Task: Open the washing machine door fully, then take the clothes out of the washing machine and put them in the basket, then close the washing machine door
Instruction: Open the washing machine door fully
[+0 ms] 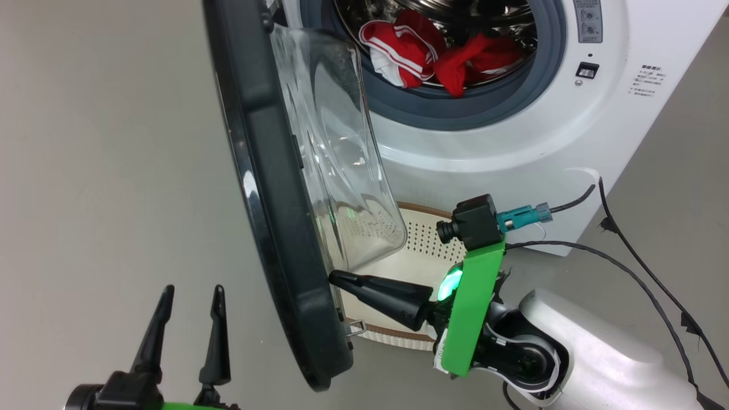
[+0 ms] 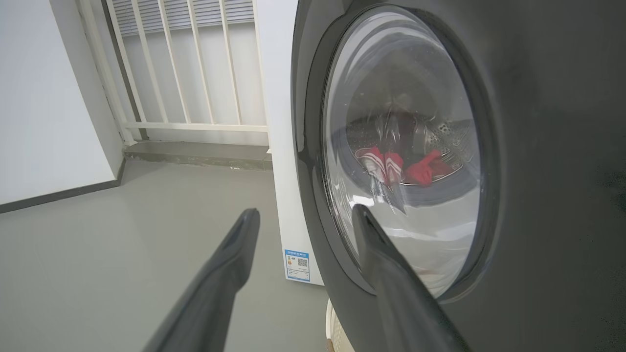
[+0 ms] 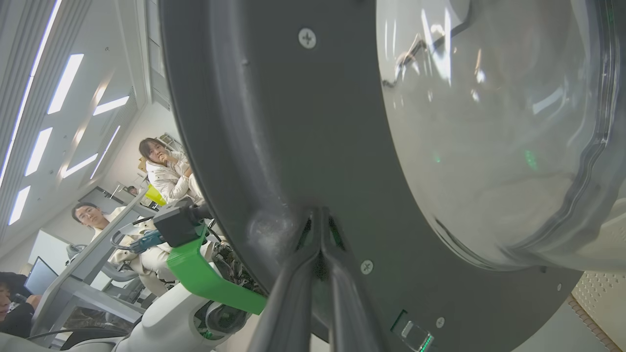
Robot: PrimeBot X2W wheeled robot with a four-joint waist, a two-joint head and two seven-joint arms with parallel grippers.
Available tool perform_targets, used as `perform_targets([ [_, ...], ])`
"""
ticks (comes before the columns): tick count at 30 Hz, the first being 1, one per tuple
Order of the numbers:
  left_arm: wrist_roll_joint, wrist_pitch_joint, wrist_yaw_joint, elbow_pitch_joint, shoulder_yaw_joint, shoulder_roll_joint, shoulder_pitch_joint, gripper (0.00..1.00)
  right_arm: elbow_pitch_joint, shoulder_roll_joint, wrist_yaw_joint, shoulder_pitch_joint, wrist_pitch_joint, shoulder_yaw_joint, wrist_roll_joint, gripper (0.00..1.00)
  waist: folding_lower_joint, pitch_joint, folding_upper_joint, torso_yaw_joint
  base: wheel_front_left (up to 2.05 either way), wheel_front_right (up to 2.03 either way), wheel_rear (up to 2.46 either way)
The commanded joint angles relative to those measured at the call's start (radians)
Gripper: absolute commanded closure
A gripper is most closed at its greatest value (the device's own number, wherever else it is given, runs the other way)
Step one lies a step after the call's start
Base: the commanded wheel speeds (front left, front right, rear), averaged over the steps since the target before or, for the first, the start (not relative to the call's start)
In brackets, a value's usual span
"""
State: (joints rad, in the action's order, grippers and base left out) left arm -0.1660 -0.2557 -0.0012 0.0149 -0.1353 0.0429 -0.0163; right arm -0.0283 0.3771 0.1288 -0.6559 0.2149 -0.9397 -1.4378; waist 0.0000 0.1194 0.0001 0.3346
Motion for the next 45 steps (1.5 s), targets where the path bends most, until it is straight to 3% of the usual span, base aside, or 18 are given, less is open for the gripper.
perform_targets([
  [1,-0.007,-0.006,0.011,0.022,0.031,0.016,0.008,0.00,0.023,-0.021,0.002,-0.010,-0.011,-0.005,-0.004,1.00,0.0000,-0.001,-0.0001,-0.001,0.00,0.00,0.00],
  [9,-0.018,-0.006,0.019,0.028,0.042,0.019,-0.005,0.00,-0.013,0.002,0.002,-0.006,-0.102,0.011,0.030,1.00,0.0000,-0.009,-0.0001,-0.020,0.00,0.00,0.00],
  [12,-0.021,-0.006,0.022,0.031,0.045,0.021,-0.009,0.00,-0.033,0.011,0.002,0.001,-0.143,0.023,0.049,0.72,0.0000,-0.009,-0.0001,-0.029,0.00,0.00,0.00],
  [18,-0.025,-0.006,0.028,0.037,0.051,0.024,-0.016,0.00,-0.075,0.033,0.002,0.016,-0.220,0.058,0.104,0.49,0.0000,-0.010,-0.0001,-0.050,0.00,0.00,0.00],
  [20,-0.026,-0.006,0.031,0.039,0.052,0.025,-0.019,0.00,-0.086,0.041,0.002,0.025,-0.241,0.075,0.120,0.25,0.0000,-0.012,-0.0001,-0.055,0.00,0.00,0.00],
  [21,-0.027,-0.006,0.032,0.039,0.054,0.026,-0.020,0.00,-0.092,0.047,0.002,0.029,-0.253,0.083,0.134,0.07,0.0000,-0.013,-0.0001,-0.057,0.00,0.00,0.00],
  [22,-0.029,-0.006,0.033,0.039,0.056,0.027,-0.021,0.00,-0.098,0.053,0.002,0.034,-0.262,0.091,0.148,0.00,0.0000,-0.014,-0.0001,-0.059,0.00,0.00,0.00],
  [36,-0.039,-0.006,0.048,0.047,0.068,0.038,-0.039,0.00,-0.152,0.062,0.002,0.170,-0.343,0.327,0.386,0.00,0.0000,-0.030,-0.0001,-0.070,0.00,0.00,0.00],
  [45,-0.043,-0.006,0.059,0.055,0.075,0.046,-0.052,0.00,-0.081,-0.074,0.002,0.335,-0.279,0.592,0.648,0.00,0.0000,-0.037,-0.0001,-0.075,0.00,0.00,0.00],
])
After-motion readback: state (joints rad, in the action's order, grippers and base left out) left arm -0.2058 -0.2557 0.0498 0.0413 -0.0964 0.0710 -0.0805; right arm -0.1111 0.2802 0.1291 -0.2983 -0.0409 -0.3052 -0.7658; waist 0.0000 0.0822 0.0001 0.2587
